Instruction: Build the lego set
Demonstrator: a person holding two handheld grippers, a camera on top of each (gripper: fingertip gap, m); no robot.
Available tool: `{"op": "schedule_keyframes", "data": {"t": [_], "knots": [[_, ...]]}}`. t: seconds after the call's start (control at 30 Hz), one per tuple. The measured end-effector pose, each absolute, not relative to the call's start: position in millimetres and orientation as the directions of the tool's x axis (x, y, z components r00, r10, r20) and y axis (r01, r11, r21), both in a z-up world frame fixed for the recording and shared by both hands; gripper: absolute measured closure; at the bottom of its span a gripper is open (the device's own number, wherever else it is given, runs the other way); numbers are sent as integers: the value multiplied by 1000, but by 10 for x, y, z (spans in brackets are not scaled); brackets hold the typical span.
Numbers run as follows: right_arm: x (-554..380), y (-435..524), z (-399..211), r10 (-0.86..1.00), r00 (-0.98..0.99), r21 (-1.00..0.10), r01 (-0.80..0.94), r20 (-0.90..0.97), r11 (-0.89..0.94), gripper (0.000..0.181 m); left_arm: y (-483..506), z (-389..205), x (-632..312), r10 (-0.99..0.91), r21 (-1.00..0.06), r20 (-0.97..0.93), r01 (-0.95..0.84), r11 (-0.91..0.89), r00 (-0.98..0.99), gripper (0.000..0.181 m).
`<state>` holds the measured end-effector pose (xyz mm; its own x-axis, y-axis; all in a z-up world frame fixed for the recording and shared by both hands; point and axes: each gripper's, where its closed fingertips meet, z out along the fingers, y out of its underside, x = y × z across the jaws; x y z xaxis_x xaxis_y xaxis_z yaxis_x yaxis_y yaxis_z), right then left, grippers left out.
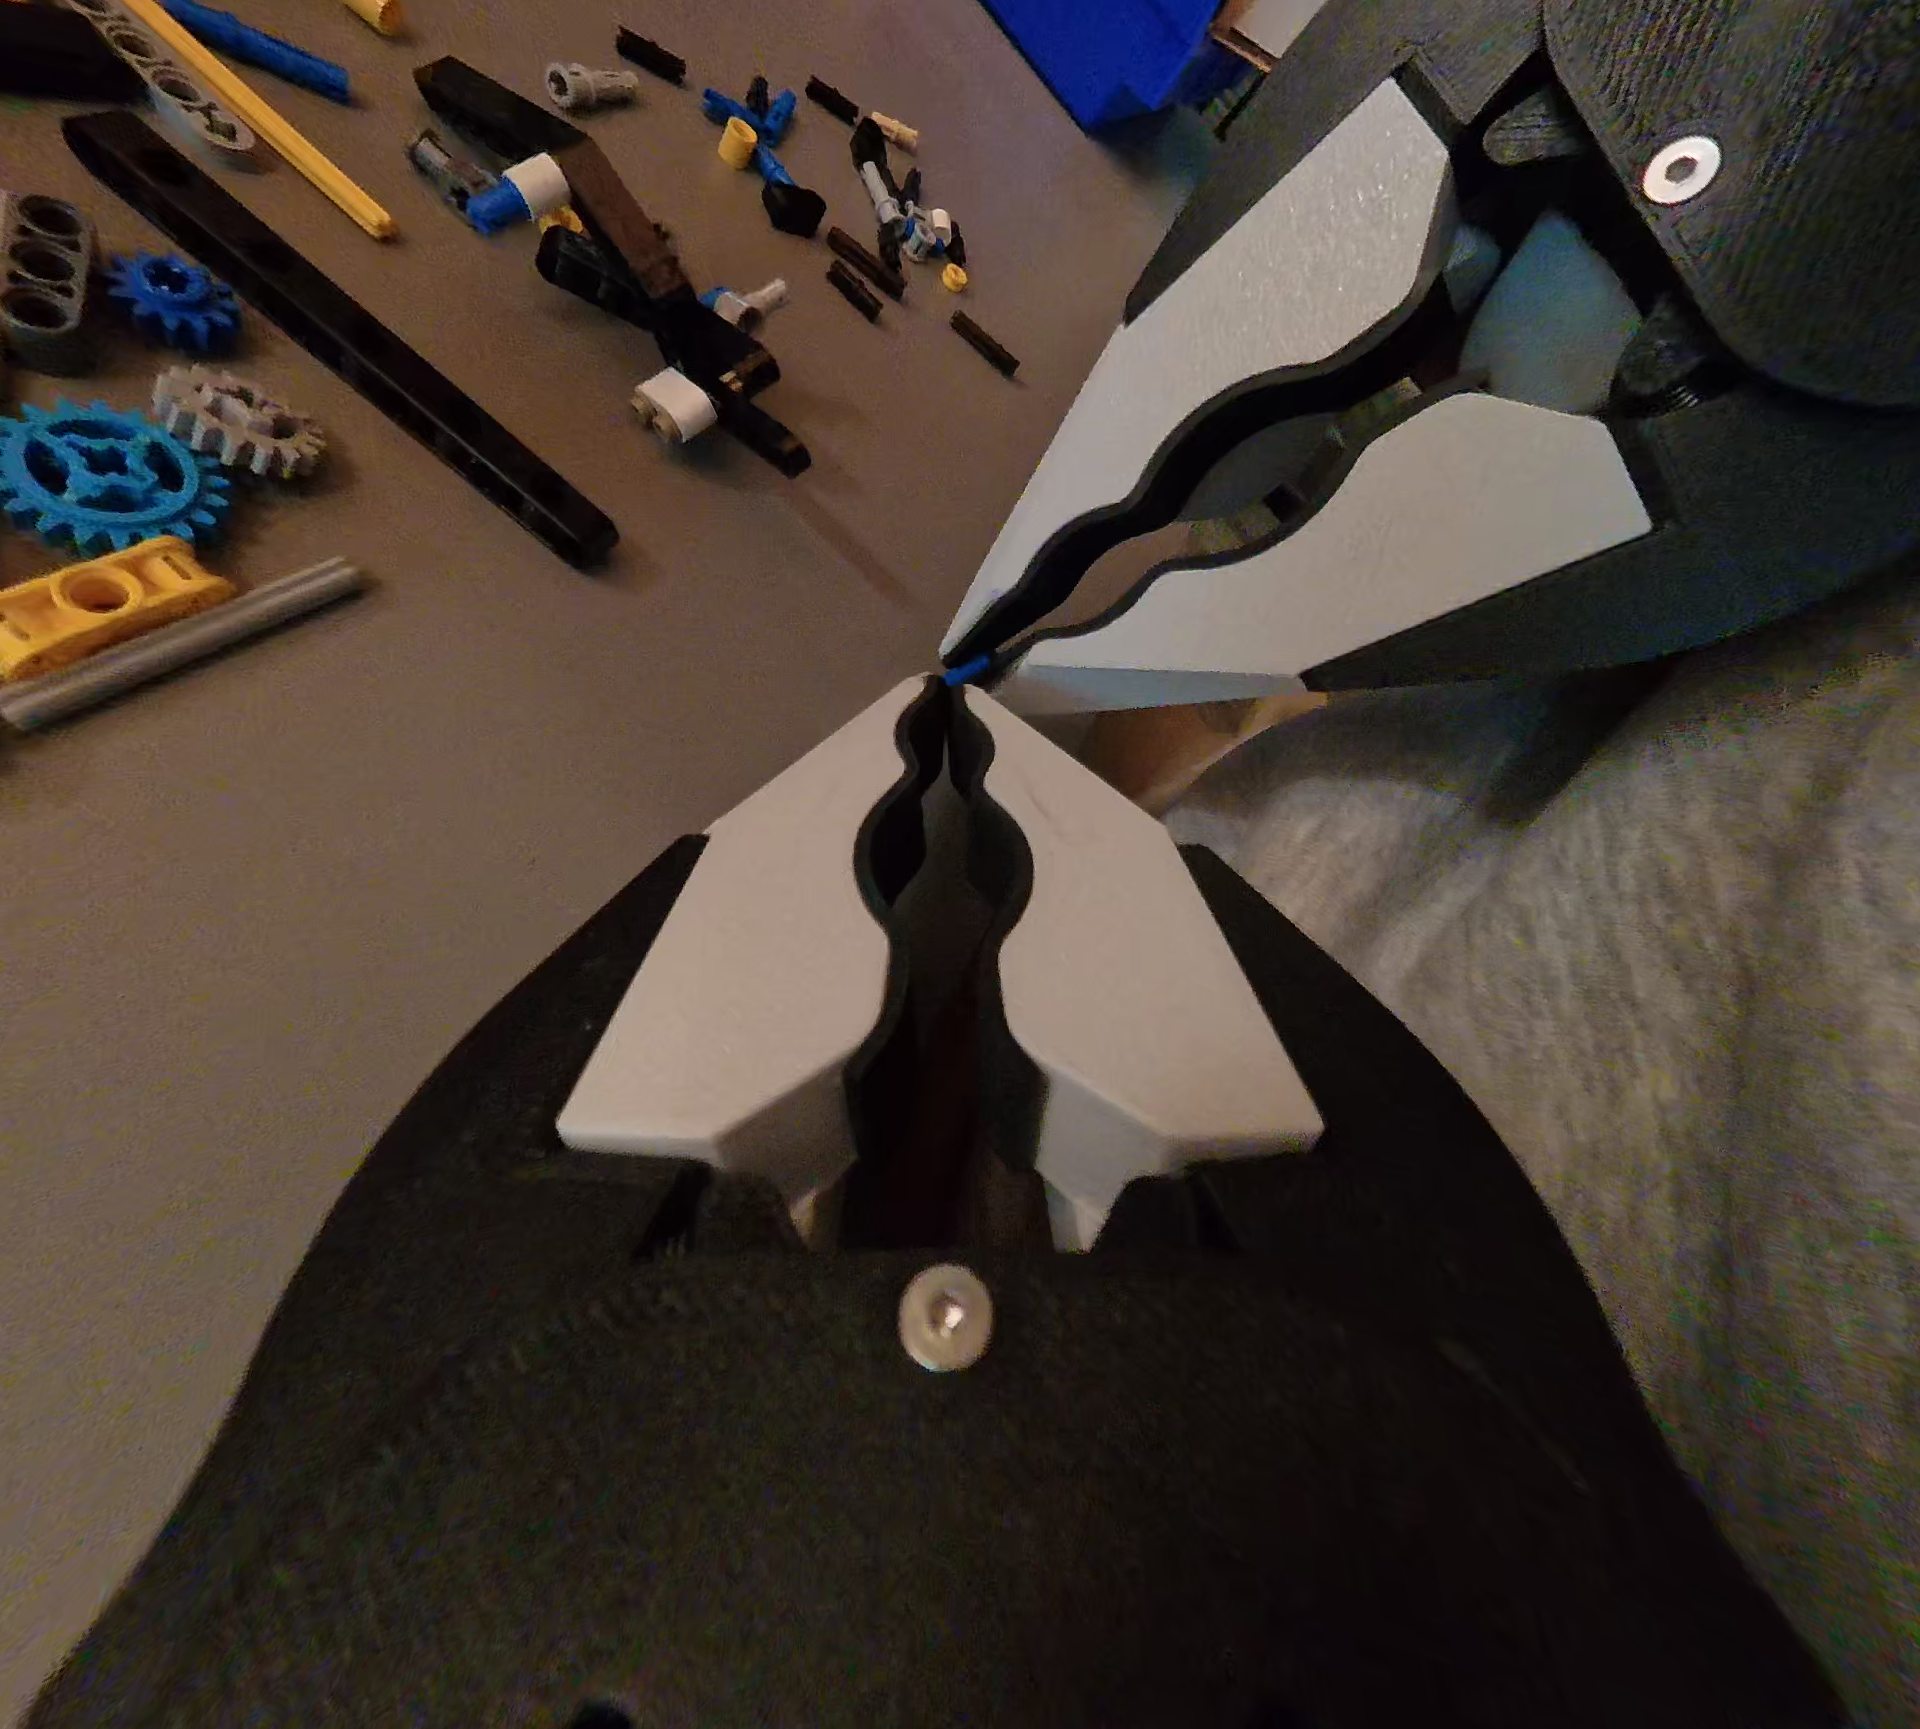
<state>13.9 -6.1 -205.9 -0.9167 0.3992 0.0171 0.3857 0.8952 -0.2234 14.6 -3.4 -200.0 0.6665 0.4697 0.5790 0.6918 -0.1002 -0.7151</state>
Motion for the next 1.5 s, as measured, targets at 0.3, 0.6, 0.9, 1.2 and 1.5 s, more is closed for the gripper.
{"op": "schedule_keyframes", "data": {"t": [0.3,0.6,0.9,1.2,1.5], "knots": [[174,-65,-2088,402,-915,-227,396,-21,890,179,-23,-2003,142,466,-713,580,693,-107,668,181],[168,-73,-2080,387,-922,-212,380,-12,900,178,-188,-1938,13,509,-724,582,689,-32,635,181],[156,-87,-2082,350,-936,-130,344,27,930,178,-263,-2023,58,528,-709,560,699,-93,639,181],[115,-164,-2083,274,-961,-13,274,26,962,178,-256,-2034,81,493,-682,595,723,-108,635,181],[110,-165,-2086,242,-970,62,242,7,968,179,-460,-2025,-33,558,-686,583,726,-52,591,181]]}}
